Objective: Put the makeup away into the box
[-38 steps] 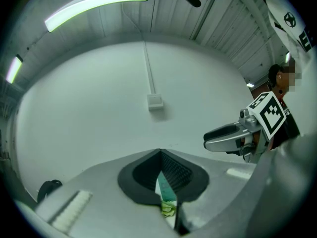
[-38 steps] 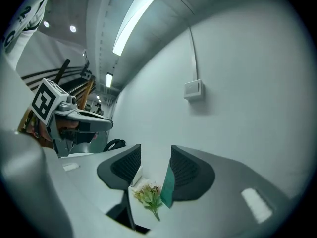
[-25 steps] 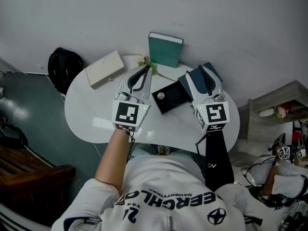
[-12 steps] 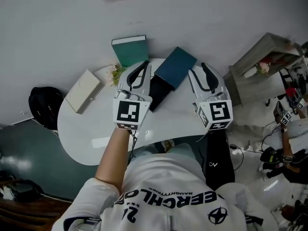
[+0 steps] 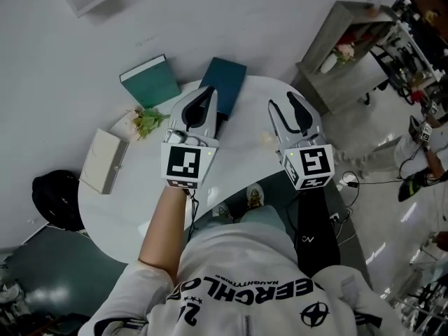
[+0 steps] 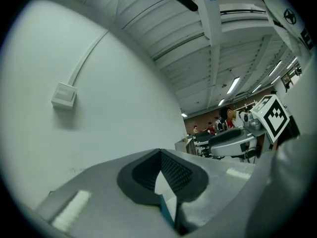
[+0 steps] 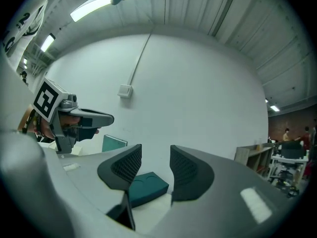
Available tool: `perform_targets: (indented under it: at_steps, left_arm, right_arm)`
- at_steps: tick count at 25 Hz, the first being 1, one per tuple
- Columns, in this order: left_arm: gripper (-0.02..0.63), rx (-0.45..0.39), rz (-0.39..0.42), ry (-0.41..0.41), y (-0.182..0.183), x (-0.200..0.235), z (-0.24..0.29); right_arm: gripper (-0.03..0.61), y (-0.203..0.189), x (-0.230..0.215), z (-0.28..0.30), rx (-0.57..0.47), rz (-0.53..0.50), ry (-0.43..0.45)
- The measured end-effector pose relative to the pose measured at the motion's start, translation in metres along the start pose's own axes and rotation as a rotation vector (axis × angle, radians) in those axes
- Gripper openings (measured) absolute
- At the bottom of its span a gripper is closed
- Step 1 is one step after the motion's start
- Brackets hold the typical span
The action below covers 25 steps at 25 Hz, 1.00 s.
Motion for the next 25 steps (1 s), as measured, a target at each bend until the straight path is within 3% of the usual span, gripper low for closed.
perform_targets:
  at_steps: [8,15,20,25]
  left_arm:
    - [0.000,-0.026,-0.023,-0.106,-0.001,-0.025,0.020]
    - [0.000,0.003,-0.021,-0.119,-0.008,-0.036,0.025]
    - [0.000,0.016,-0.016,-0.116,-0.011,-0.035,0.022]
    - [0.000,0.020,-0.017,-0.108,-0.012,-0.031,0.018]
  right_arm:
    - [0.209,-0.007,-0.016,-0.026,0.033,-0.001,-0.071]
    - [0.209,-0.031,-0.018,-0.023,0.096,0.020,-0.051]
    - [0.234,-0.088,-0.017,0.000,0.254,0.114,-0.017]
    - [0.262,-0.153,-0.011,0.017,0.476,0.104,0.034]
Point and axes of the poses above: the fingertips, and each gripper's own axes: z forward along the fingers, x to its left, y out of its top, the point moved 10 cm from there along -z, backward along the fingers, and after that the axes turned 3 degrees about -y, right-handed, at the moved point
